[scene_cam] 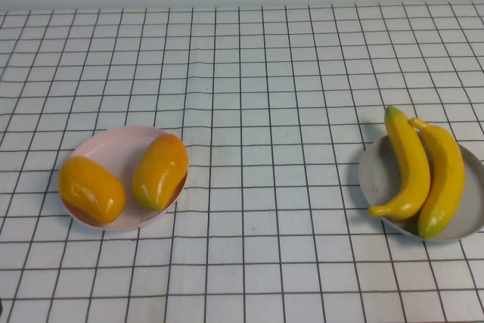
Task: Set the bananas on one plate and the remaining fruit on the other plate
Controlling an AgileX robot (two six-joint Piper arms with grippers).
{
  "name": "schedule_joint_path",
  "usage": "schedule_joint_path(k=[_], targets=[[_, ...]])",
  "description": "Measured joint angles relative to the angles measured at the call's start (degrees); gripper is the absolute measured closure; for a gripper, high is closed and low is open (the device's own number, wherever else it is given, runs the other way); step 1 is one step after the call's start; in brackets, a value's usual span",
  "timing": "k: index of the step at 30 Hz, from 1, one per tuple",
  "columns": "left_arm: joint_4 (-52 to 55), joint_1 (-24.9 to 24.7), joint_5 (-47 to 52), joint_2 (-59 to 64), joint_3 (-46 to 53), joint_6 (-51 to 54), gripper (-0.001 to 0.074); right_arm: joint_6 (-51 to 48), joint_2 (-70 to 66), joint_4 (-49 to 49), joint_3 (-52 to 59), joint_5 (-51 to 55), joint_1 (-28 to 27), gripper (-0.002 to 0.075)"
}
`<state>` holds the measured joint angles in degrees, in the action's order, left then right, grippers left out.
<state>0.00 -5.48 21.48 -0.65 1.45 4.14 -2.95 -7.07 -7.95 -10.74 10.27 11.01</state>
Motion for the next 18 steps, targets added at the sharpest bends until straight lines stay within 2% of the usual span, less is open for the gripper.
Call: schedule_joint_path(k=[3, 8, 15, 18], targets=[[0.00, 0.00, 0.00, 0.00, 0.00, 0.00, 0.0738, 0.12, 0.00, 2.86, 4.00, -4.64, 0.00, 0.0741], [0.00, 0.00, 0.00, 0.00, 0.00, 0.00, 0.0738, 3.33, 0.62, 3.96, 8.84, -6.26, -1.18, 0.0741], [0.00, 0.00, 0.00, 0.00, 0.00, 0.00, 0.0738, 4.23, 6.95, 3.30, 12.10, -4.20, -10.13, 0.0741], [0.00, 0.00, 0.00, 0.00, 0.00, 0.00, 0.0738, 4.37, 7.49, 1.82, 12.10, 0.04, -11.88, 0.0741]])
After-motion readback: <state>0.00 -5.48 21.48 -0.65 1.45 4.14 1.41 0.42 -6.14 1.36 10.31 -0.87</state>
